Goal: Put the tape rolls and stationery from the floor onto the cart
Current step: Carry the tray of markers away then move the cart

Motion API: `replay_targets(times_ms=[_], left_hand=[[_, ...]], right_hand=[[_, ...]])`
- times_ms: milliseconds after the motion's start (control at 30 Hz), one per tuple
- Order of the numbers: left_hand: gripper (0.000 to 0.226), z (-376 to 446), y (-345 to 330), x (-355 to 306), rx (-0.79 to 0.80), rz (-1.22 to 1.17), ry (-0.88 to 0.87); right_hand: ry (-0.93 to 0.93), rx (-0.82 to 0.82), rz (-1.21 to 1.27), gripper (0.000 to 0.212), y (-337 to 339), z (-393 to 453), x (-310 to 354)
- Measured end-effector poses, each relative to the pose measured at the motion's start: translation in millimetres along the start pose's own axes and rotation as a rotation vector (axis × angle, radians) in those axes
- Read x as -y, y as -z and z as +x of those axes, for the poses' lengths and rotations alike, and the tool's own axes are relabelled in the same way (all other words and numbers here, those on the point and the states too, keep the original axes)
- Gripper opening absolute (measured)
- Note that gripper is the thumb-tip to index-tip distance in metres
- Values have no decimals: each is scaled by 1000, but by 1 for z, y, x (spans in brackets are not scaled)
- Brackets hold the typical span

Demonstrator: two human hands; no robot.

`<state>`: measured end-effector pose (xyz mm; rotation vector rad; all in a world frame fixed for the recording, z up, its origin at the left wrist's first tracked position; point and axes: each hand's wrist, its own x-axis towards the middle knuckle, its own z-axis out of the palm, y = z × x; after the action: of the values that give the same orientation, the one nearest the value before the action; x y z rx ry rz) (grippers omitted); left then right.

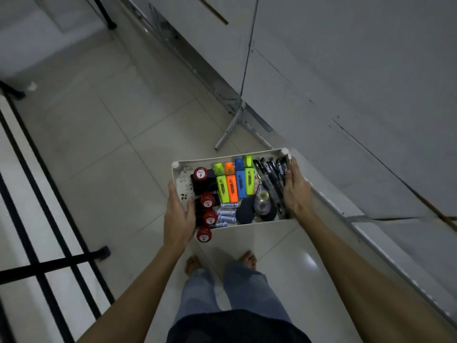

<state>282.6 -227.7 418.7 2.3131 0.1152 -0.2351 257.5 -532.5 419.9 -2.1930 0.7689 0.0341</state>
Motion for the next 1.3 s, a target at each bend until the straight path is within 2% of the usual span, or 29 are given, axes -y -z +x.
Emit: replay_targets(times_ms=[267,467,667,900,1300], left_hand=[[69,1,-14,-11,40,38,-34],[67,24,-24,-31,91,109,-140],[63,59,-42,-67,227,138,-258],[63,112,-65,-112,376,210,-435],[69,177,-80,-149,619,290,-561]], right_hand=[[26,-30,49,45,20,0,-18],[-91,-122,88,47,30,-10,-33],[-210,-245,156,47,43,-21,-50],[-367,-403,269,49,57,-41,-37],[-562,-605,296,50,35,-36,-6]])
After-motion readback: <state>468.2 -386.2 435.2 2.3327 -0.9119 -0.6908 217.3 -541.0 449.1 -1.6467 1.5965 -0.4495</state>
